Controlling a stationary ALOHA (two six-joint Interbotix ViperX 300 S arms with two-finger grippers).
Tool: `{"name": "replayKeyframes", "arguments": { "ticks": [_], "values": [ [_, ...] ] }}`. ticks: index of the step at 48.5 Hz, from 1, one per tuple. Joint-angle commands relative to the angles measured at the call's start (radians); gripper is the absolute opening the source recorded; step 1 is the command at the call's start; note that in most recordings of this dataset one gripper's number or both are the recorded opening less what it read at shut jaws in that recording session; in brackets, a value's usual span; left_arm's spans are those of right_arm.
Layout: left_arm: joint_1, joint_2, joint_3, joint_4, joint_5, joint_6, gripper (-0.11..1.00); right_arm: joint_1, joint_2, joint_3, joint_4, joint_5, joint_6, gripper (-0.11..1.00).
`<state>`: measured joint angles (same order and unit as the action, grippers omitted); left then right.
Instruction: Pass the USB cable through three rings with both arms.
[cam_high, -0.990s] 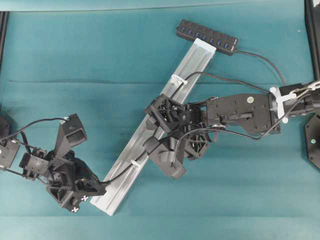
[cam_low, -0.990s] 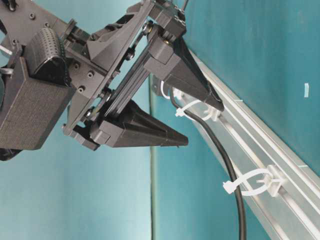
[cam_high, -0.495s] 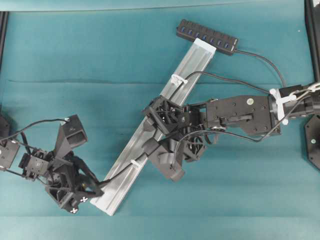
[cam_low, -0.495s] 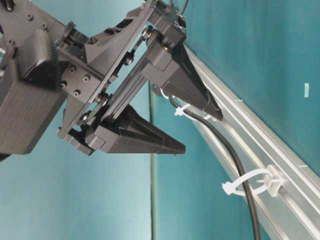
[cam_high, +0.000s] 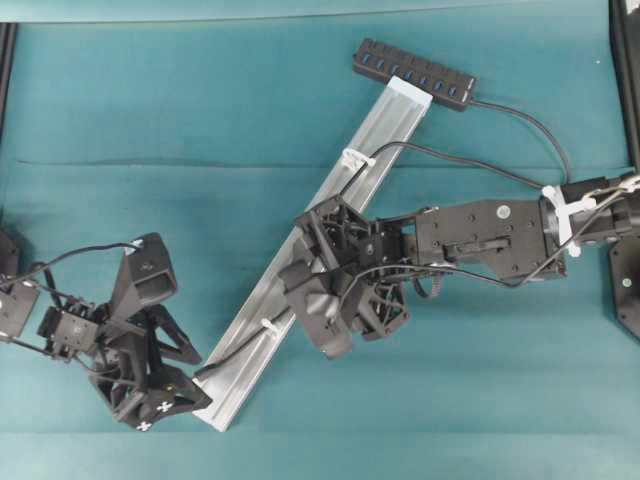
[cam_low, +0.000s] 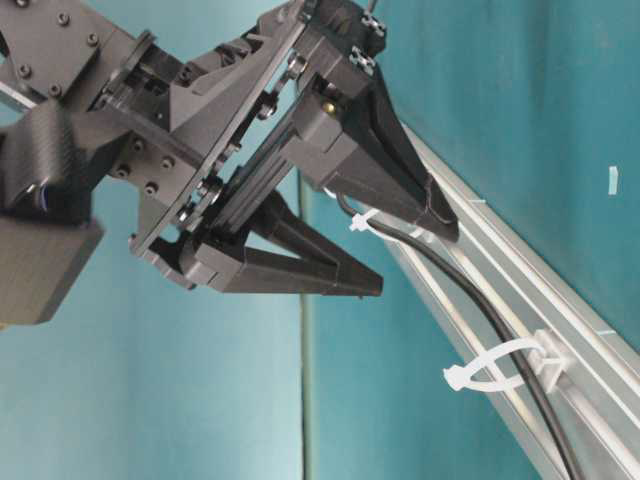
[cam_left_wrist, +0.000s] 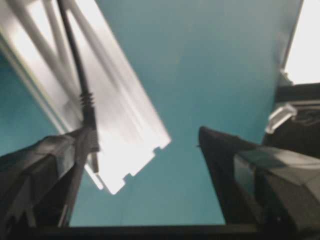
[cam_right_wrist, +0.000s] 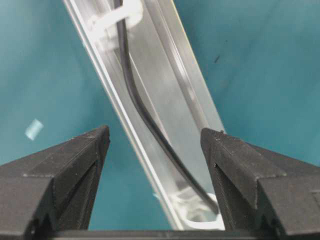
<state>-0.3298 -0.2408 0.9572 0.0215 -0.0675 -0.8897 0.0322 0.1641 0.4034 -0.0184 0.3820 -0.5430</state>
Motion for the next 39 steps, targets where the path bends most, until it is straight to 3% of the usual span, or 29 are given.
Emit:
{"name": "replayKeyframes", "arguments": {
  "ticks": [1, 27, 39],
  "values": [
    [0.002, -0.043, -0.029, 0.005, 0.011, 0.031, 0.93, 0.003, -0.025, -0.006, 0.002, -0.023, 0.049, 0.81],
    [0.127, -0.278, -0.031, 0.006, 0.041, 0.407, 0.93, -0.017, -0.219, 0.012, 0.002, -0.083, 0.299, 0.81],
    [0.164, -0.403, -0.006, 0.006, 0.041, 0.465, 0.93, -0.020, -0.327, 0.061, 0.002, -0.130, 0.396, 0.81]
  ]
}}
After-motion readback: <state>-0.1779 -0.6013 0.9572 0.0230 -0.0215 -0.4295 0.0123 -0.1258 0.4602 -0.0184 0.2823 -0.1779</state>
